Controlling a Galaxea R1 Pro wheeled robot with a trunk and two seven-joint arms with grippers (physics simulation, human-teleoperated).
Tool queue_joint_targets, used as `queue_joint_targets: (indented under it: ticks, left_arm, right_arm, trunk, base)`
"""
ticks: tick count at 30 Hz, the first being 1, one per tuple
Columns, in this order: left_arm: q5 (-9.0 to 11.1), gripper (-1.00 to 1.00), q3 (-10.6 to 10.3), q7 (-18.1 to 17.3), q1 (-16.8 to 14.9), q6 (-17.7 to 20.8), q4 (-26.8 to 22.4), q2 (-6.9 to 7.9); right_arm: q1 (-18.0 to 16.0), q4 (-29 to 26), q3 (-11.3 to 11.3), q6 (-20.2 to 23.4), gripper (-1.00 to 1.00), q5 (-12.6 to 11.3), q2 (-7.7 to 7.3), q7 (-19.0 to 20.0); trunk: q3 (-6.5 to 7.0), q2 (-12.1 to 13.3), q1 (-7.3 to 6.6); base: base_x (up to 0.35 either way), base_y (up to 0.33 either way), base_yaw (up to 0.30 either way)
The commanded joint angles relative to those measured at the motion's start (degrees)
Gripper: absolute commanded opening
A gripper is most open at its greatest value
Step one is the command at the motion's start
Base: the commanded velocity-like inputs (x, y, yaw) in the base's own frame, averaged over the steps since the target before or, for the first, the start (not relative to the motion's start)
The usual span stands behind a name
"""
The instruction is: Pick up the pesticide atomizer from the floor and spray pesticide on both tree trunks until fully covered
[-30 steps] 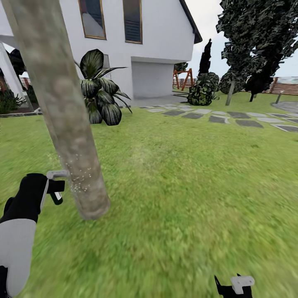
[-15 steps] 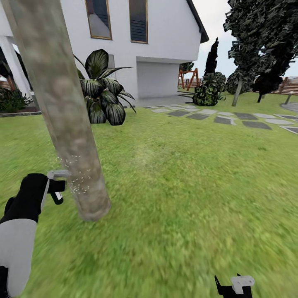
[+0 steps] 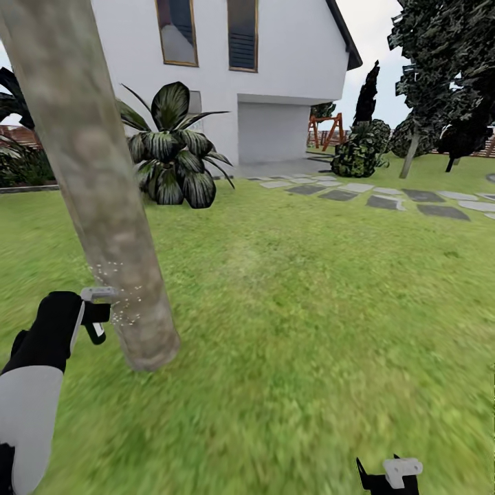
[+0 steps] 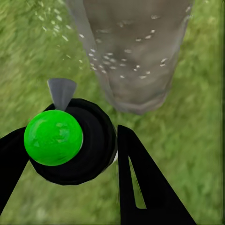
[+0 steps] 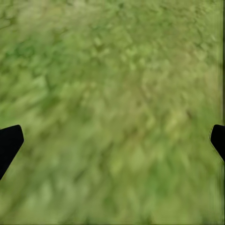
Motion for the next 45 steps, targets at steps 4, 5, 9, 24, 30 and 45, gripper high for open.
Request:
queue_joint_targets:
  ticks: [4, 5, 9, 24, 30, 45]
  left_arm:
    - [-0.07, -1.0, 0.02, -0.02, 0.74, -0.09, 0.0, 0.0]
    - [-0.07, -1.0, 0.06, -0.02, 0.76, -0.06, 0.0, 0.0]
    - [-0.07, -1.0, 0.07, -0.02, 0.82, -0.02, 0.0, 0.0]
    - [0.27, -1.0, 0.57, 0.03, 0.77, -0.18, -0.97, -0.17]
    - [0.28, -1.0, 0.69, 0.02, 0.77, -0.24, -1.05, -0.18]
    - [0.16, -1.0, 0.43, -0.02, 3.95, -0.53, -0.25, -0.1]
  right_arm:
    - [0.0, 0.0, 0.0, 0.0, 1.0, 0.0, 0.0, 0.0]
    - [0.0, 0.0, 0.0, 0.0, 1.0, 0.0, 0.0, 0.0]
    - [0.0, 0.0, 0.0, 0.0, 1.0, 0.0, 0.0, 0.0]
    - [0.0, 0.0, 0.0, 0.0, 1.0, 0.0, 0.0, 0.0]
    - [0.0, 0.0, 0.0, 0.0, 1.0, 0.0, 0.0, 0.0]
    - [0.0, 0.0, 0.0, 0.0, 1.0, 0.0, 0.0, 0.0]
  trunk:
    - [0.0, 0.0, 0.0]
    - [0.0, 0.0, 0.0]
    - [0.0, 0.0, 0.0]
    - [0.0, 0.0, 0.0]
    - [0.0, 0.0, 0.0]
    - [0.0, 0.0, 0.0]
  base:
    - [0.135, -0.247, 0.0]
    - [0.13, -0.25, 0.0]
    - [0.135, -0.25, 0.0]
    - [0.013, -0.262, 0.194]
    - [0.229, -0.194, 0.173]
    - [0.205, -0.207, 0.003]
